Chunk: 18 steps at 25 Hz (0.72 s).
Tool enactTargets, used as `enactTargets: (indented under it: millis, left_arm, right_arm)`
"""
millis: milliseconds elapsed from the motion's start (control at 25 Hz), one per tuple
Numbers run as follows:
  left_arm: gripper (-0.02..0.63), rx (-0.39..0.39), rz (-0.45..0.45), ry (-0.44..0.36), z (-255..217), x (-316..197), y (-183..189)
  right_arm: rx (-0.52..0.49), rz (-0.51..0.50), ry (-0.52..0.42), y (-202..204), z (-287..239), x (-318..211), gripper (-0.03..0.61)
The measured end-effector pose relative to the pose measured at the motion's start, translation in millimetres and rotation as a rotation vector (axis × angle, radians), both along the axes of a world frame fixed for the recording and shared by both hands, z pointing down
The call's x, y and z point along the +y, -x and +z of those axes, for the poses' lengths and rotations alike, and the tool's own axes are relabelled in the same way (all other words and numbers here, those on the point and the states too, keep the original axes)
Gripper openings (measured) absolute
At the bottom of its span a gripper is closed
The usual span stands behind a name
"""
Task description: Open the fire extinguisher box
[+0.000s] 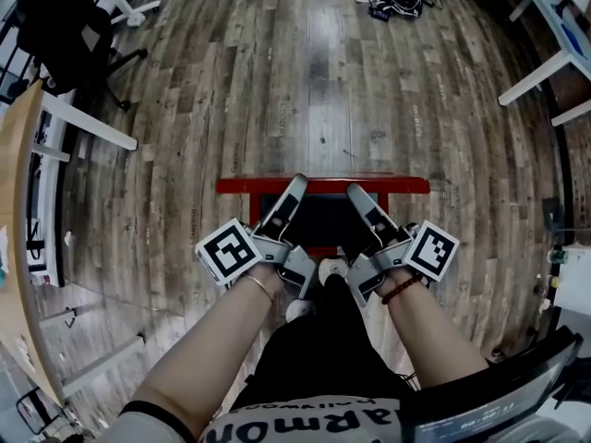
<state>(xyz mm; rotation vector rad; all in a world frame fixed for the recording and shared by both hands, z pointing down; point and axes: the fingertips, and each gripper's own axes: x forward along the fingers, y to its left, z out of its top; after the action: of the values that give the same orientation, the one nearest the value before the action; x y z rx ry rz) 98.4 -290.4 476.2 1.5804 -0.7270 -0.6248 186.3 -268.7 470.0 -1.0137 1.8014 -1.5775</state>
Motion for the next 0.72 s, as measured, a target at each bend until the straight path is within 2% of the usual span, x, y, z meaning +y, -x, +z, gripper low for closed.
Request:
enactTargets:
  millis: [120,280,440,600,720]
  left_arm:
    - [0.127,-0.005,-0.039,0.002,-4,-15,-4]
    - [0.129,-0.08,-0.08,0.03,-2,-26,-2]
    - [0.127,-0.066,-0.114,0.034,-7,-41,-6]
    - [0.126,-0.166,-0.127,0.114,5,-47,2]
    - [0.123,-0.161,-0.142,0.134,4,-55,1]
  right_arm:
    - [-0.032,-0.005,0.007,-3,-2,-14,0.044]
    - [-0.053,-0.035,0.021,-3,-2,-27,0.041]
    - [-0.111,-0.031,0.037,-6,-3,-39,0.035]
    - [-0.131,-0.041,0.058,-6,-2,-51,0.034]
    - [-0.135,-0.05,0.071,-7,-1,-59,0.034]
